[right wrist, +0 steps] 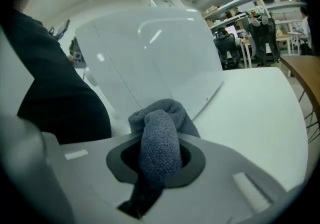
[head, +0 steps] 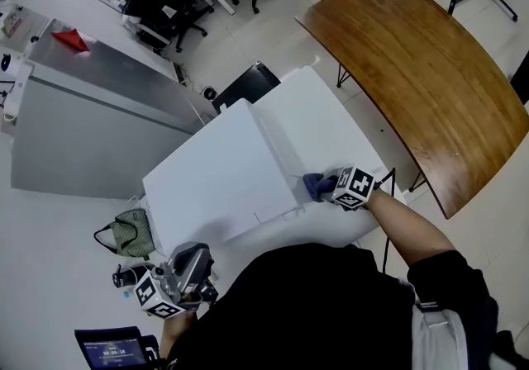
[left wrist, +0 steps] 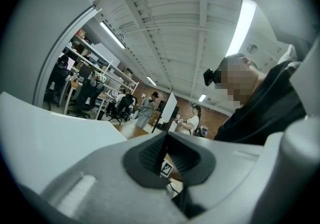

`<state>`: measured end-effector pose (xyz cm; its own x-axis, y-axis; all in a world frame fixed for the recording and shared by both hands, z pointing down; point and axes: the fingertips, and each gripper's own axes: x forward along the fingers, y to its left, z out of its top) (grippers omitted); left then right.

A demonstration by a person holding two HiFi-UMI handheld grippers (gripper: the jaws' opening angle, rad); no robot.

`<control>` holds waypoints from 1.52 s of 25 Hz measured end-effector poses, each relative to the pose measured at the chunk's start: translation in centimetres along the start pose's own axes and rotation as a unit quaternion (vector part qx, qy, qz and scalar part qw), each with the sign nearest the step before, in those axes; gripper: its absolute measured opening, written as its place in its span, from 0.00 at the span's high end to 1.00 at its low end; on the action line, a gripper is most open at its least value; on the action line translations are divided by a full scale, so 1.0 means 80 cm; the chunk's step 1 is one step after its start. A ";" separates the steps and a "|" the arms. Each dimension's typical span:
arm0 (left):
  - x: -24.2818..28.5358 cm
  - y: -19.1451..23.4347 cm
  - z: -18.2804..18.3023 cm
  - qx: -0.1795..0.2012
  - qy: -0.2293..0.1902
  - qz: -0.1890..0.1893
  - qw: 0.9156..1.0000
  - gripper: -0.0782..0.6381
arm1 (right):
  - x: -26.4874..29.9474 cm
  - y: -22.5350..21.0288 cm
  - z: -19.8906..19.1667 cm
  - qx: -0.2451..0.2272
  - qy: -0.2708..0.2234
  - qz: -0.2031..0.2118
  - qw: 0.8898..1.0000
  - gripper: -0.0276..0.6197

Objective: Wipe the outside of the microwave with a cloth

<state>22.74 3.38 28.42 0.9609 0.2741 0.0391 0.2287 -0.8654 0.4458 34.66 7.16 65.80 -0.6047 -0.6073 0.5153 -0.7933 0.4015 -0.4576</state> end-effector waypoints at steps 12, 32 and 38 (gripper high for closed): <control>-0.059 0.009 -0.009 0.019 -0.029 0.020 0.999 0.89 | 0.013 -0.032 -0.045 0.030 0.102 -0.050 0.993 0.88; -0.322 -0.080 -0.097 0.049 -0.092 -0.033 0.994 0.89 | -0.121 0.401 0.207 -0.013 -0.371 0.065 0.926 0.87; -0.406 -0.133 -0.147 0.020 -0.073 -0.049 0.996 0.89 | -0.028 0.540 0.150 0.049 -0.329 0.074 0.940 0.87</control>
<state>-12.76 8.63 32.88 0.9453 0.2974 -0.1341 0.3262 -0.8540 0.4052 2.60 17.68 36.18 -0.5080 -0.8550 -0.1042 -0.6739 0.4699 -0.5701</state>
